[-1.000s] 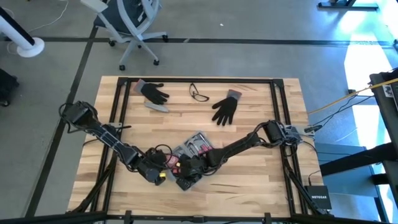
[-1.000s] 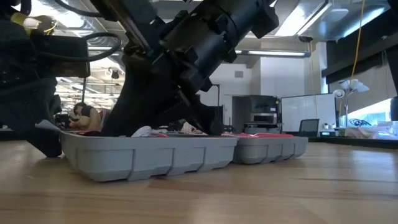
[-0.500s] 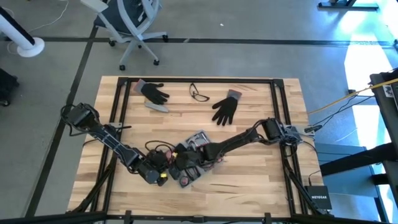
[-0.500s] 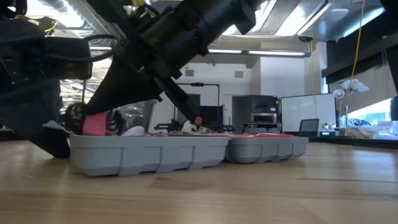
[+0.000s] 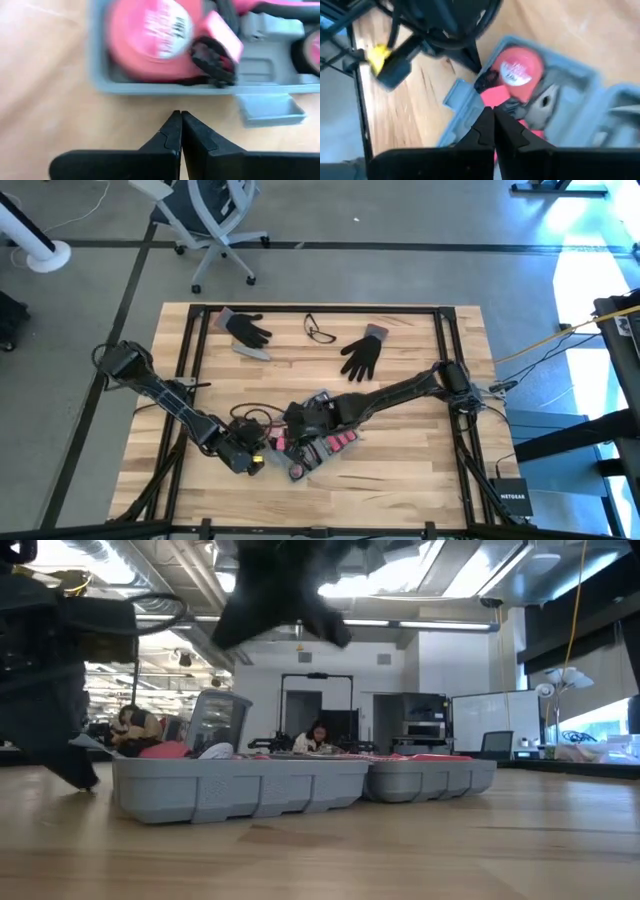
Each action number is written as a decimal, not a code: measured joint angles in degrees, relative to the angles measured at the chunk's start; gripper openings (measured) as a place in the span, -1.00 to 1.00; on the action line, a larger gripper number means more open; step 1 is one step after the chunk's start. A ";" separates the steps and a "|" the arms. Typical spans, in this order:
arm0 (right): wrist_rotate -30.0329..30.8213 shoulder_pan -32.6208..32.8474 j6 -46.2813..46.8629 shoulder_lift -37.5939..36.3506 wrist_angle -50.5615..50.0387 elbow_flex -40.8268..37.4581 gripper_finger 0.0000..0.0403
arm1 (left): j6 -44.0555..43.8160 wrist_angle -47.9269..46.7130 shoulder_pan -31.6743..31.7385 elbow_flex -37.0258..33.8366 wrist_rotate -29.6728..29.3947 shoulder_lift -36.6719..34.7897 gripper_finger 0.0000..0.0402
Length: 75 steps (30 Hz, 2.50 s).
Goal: Prefit tool cases
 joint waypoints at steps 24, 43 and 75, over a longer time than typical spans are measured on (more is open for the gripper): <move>-26.74 -13.31 -0.33 -12.57 27.56 -27.34 -1.00 | 20.70 -5.15 14.26 0.50 -0.39 -11.00 -1.00; -22.46 -9.45 -23.90 -7.22 34.77 -26.82 -0.10 | -2.24 -9.95 6.77 -1.97 8.80 -12.04 -1.00; -16.70 -4.23 -39.83 6.18 19.58 -10.05 0.06 | -18.91 1.61 1.38 -2.17 5.07 -1.20 -1.00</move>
